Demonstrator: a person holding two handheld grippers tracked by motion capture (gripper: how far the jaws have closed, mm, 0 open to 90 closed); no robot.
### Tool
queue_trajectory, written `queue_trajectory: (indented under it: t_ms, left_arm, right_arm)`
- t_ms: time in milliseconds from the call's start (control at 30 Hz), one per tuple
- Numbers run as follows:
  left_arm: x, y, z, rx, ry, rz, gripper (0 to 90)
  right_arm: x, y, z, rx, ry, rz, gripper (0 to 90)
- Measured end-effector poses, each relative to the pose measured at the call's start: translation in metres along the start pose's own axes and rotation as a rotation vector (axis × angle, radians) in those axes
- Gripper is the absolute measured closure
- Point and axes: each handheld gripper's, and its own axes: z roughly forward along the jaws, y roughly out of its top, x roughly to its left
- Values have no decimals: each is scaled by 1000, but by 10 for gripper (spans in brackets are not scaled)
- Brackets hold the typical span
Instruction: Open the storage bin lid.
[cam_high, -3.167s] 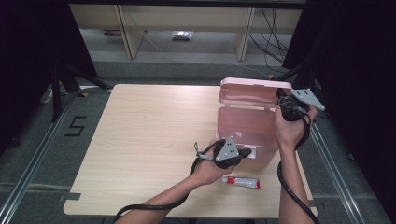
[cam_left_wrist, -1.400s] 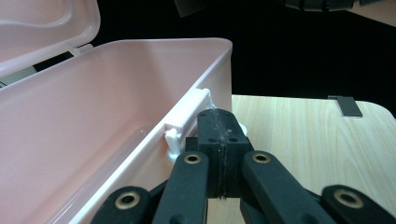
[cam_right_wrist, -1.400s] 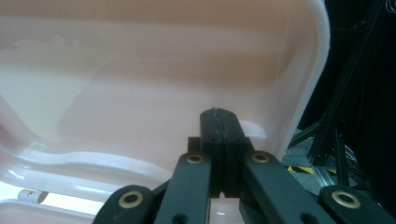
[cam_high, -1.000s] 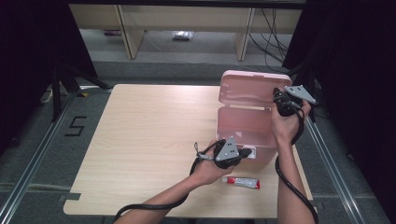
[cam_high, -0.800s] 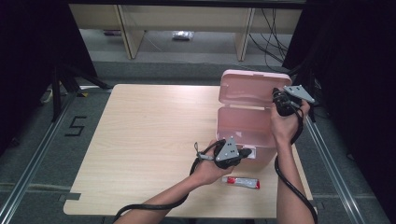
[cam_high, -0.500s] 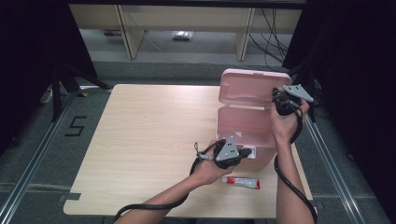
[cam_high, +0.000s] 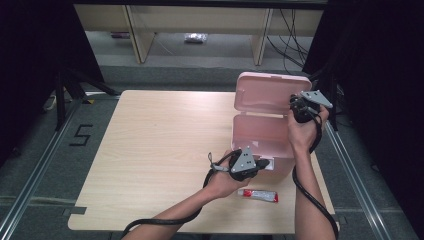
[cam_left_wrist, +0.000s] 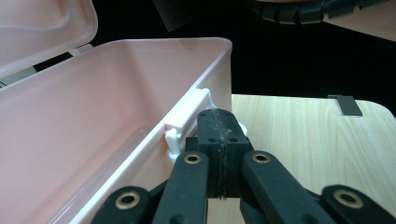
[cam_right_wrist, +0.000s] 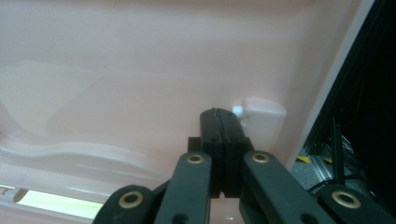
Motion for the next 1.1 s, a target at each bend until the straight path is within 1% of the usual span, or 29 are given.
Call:
queue_trajectory:
  t_ms: [67,100,167,200,233,267,300,333,367,400,433,533,633,667,700,767,800,833,867,900,967,1000,1033,1100]
  left_arm:
    - [0,0,0,1,0,1,891]
    - [0,0,0,1,-1,1,891]
    - [0,0,0,1,0,0,892]
    - [0,0,0,1,0,0,891]
    - [0,0,0,0,-1,0,891]
    - [0,0,0,1,0,1,891]
    - [0,0,0,1,0,0,891]
    - [0,0,0,1,0,0,892]
    - [0,0,0,1,0,-1,891]
    - [0,0,0,1,0,0,891]
    - [0,0,0,1,0,-1,891]
    - [0,0,0,2,-1,0,891]
    - [0,0,0,2,0,1,891]
    - [0,0,0,2,0,1,892]
    - [0,0,0,2,0,1,891]
    - [0,0,0,2,1,2,891]
    - [0,0,0,2,1,2,891]
    - [0,0,0,3,0,3,892]
    - [0,0,-1,5,-1,3,891]
    - [0,0,-1,5,-1,3,892]
    - [0,0,-1,6,2,0,892]
    - [0,0,-1,5,-2,5,892]
    - [0,0,-1,3,0,3,892]
    - [0,0,-1,3,2,0,891]
  right_arm:
    - [-1,0,1,5,3,-4,900]
    - [0,-1,1,15,-5,-1,900]
    - [1,-2,2,18,-3,31,900]
    - [0,-2,3,9,-6,4,900]
    - [0,-2,3,23,-5,20,900]
    - [1,-2,3,31,-8,21,900]
    - [0,-2,4,27,-4,6,900]
    - [0,-2,4,27,-4,6,900]
    - [-1,-3,5,27,-5,-8,900]
    - [-1,-3,6,29,-5,-6,900]
    - [0,-3,6,35,-11,9,900]
    - [1,-3,6,48,-11,19,900]
    - [1,-5,9,45,-14,6,900]
    - [-1,-5,10,49,-8,-8,900]
    - [-1,-5,10,49,-8,-8,900]
    - [0,-6,12,63,-14,-12,900]
    - [1,-6,12,68,-9,10,900]
    - [0,-6,13,75,-13,7,900]
    - [-2,-6,14,74,-9,-15,900]
    - [-1,-7,14,77,-4,6,900]
    - [-1,-7,15,83,-4,13,900]
    - [-2,-7,15,83,-5,1,900]
    - [0,-7,16,86,-6,19,900]
    - [0,-7,16,94,-12,20,900]
